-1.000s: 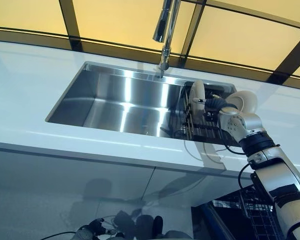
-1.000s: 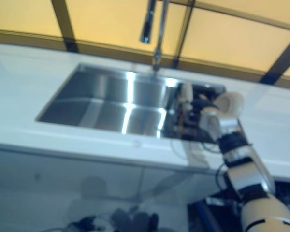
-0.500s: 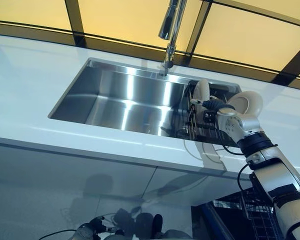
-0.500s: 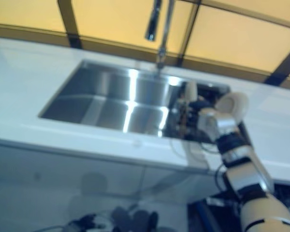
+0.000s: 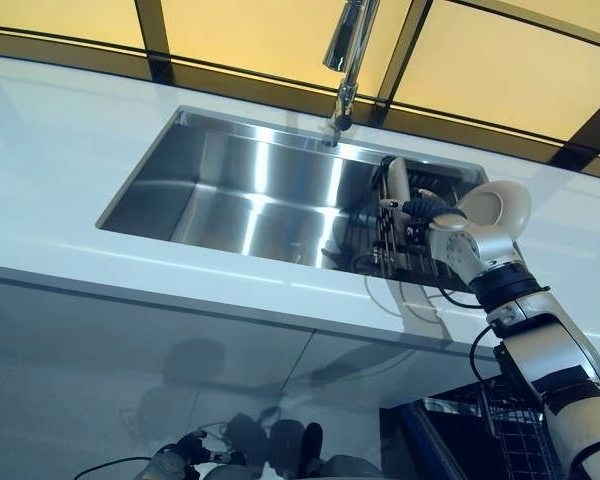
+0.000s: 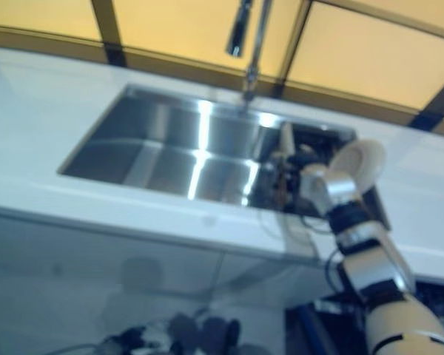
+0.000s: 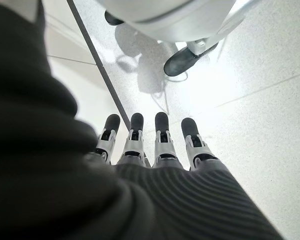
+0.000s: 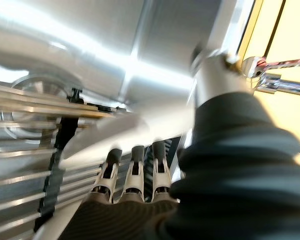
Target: Take plates into dishwasher
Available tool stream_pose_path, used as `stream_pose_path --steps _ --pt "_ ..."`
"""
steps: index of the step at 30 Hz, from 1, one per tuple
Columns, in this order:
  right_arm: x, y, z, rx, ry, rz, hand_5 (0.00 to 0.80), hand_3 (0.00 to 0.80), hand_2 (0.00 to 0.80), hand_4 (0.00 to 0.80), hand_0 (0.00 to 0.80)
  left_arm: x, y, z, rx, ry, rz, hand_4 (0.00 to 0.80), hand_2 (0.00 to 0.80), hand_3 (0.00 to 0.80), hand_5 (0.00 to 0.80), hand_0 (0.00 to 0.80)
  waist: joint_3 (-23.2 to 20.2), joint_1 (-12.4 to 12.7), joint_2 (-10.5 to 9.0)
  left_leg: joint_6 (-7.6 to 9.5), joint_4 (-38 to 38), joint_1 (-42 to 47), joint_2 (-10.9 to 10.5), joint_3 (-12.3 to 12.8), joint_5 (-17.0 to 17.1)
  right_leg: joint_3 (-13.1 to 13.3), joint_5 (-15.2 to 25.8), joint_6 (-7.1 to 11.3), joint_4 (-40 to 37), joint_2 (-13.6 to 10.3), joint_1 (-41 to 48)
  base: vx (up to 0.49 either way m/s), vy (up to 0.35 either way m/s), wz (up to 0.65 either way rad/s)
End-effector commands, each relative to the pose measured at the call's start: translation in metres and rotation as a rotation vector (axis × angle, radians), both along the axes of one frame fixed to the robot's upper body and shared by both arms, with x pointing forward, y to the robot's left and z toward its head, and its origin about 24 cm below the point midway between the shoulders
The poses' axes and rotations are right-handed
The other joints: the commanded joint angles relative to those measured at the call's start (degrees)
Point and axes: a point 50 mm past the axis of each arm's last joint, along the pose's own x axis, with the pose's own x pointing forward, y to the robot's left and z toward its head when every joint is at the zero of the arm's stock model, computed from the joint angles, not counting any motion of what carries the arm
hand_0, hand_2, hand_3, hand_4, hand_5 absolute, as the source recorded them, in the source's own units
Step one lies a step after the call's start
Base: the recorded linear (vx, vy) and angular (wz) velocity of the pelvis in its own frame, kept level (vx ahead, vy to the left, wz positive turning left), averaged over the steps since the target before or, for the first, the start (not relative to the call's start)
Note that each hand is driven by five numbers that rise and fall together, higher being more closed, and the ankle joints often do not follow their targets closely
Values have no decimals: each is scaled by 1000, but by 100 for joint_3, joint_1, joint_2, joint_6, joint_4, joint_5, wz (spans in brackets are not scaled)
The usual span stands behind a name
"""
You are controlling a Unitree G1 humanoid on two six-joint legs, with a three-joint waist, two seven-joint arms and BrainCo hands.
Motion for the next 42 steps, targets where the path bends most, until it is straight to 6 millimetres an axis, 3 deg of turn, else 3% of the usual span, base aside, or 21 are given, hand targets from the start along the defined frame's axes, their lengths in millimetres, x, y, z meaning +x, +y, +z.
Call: stream_pose_path --steps 1,8,23,24,25,26,33,42 --pt "12 -15 65 -116 -169 -67 800 800 800 800 800 15 -8 2 4 -11 -79 0 0 0 0 0 -62 251 123 274 270 -205 -265 -45 -339 -136 -369 500 813 -150 -383 0 0 0" --pt "11 -32 70 -140 -183 -100 800 800 800 800 800 11 -5 2 10 -4 -81 0 0 0 0 0 -68 282 104 272 251 -200 -259 -75 -335 -165 -354 519 801 -153 -378 3 -4 2" --pt "9 -43 80 -202 -263 -114 800 800 800 800 800 8 -6 1 1 -6 -87 0 0 0 0 0 -74 239 142 276 242 -154 -266 -65 -356 -169 -354 524 809 -152 -378 0 0 0" --pt "8 -44 82 -216 -270 -115 734 734 734 734 734 8 -6 1 1 -5 -87 0 0 0 0 0 -82 236 140 275 236 -150 -265 -60 -353 -172 -353 525 806 -153 -377 0 0 0" --pt "8 -44 83 -214 -281 -117 279 279 279 279 279 8 -6 1 2 -4 -89 0 0 0 0 0 -87 235 138 276 233 -144 -264 -62 -354 -171 -351 527 800 -153 -370 0 0 0" --pt "7 -45 85 -220 -295 -112 0 0 0 0 0 8 -6 1 2 -4 -88 0 0 0 0 0 -97 229 137 276 234 -142 -266 -62 -356 -174 -353 526 797 -151 -366 0 0 0" --pt "0 -59 105 -309 -420 -163 0 0 0 0 0 5 -4 0 3 0 -85 0 0 0 0 0 -107 207 136 275 227 -105 -264 -62 -365 -184 -353 543 820 -149 -357 0 0 0" --pt "-17 -96 123 -233 -594 -366 0 0 0 0 0 -1 -2 -1 9 1 -77 0 0 0 0 0 -131 163 131 286 192 -86 -254 -75 -381 -166 -361 555 798 -119 -337 -1 -2 0"
